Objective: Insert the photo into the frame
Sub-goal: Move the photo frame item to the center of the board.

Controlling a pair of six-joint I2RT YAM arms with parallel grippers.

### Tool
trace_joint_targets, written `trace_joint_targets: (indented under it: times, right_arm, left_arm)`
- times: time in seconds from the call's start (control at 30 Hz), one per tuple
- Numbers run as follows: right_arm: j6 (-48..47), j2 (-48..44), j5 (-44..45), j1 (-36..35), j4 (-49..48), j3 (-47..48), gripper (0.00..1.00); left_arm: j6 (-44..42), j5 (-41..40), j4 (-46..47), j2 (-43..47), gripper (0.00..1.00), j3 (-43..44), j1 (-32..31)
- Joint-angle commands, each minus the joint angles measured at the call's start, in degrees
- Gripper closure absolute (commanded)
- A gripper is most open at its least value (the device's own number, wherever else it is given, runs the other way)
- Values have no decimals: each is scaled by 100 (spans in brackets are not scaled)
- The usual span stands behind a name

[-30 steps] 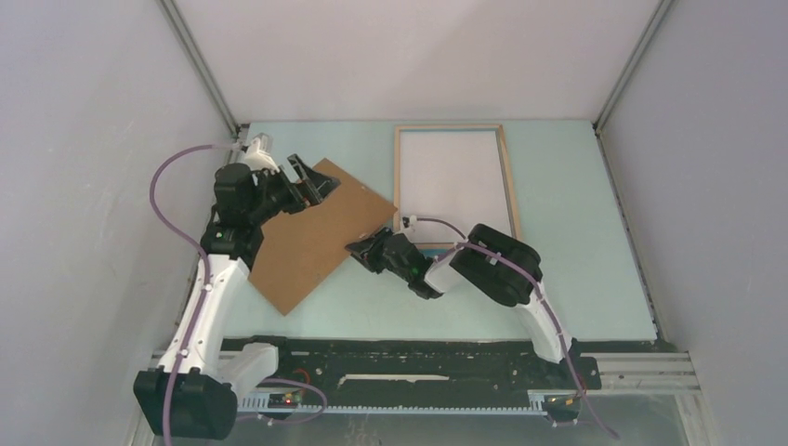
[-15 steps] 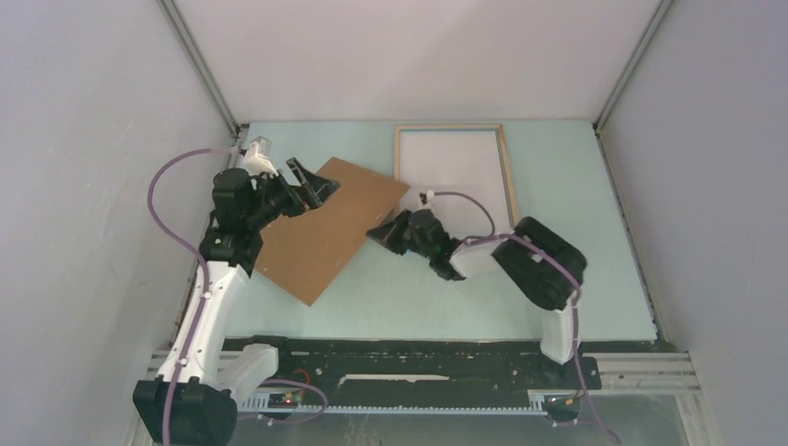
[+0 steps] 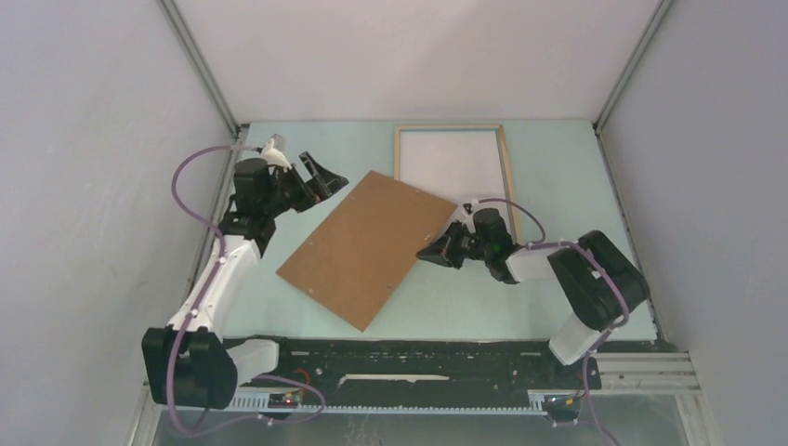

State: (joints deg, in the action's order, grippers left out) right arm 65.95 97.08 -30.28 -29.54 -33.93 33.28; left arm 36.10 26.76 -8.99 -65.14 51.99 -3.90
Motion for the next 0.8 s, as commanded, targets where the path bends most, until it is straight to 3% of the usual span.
trace_joint_targets:
  times: [0.0, 0.23, 0.4, 0.53, 0.77]
  right_arm:
    - [-911, -781, -655, 145, 529, -26, 98]
    - [-731, -382, -421, 275, -88, -320, 82]
    - [-371, 189, -420, 303, -805, -483, 77]
    - [12, 368, -420, 302, -1738, -879, 57]
    - [285, 324, 117, -488, -1621, -946, 34]
  left_arm:
    - [187, -92, 527, -246, 0, -181, -107]
    - [285, -266, 851, -728, 0, -398, -126]
    - [899, 722, 1346, -1529, 0, -415, 132]
    - [1012, 803, 1375, -1787, 0, -522, 368]
    - [1078, 746, 1442, -1845, 0, -562, 805]
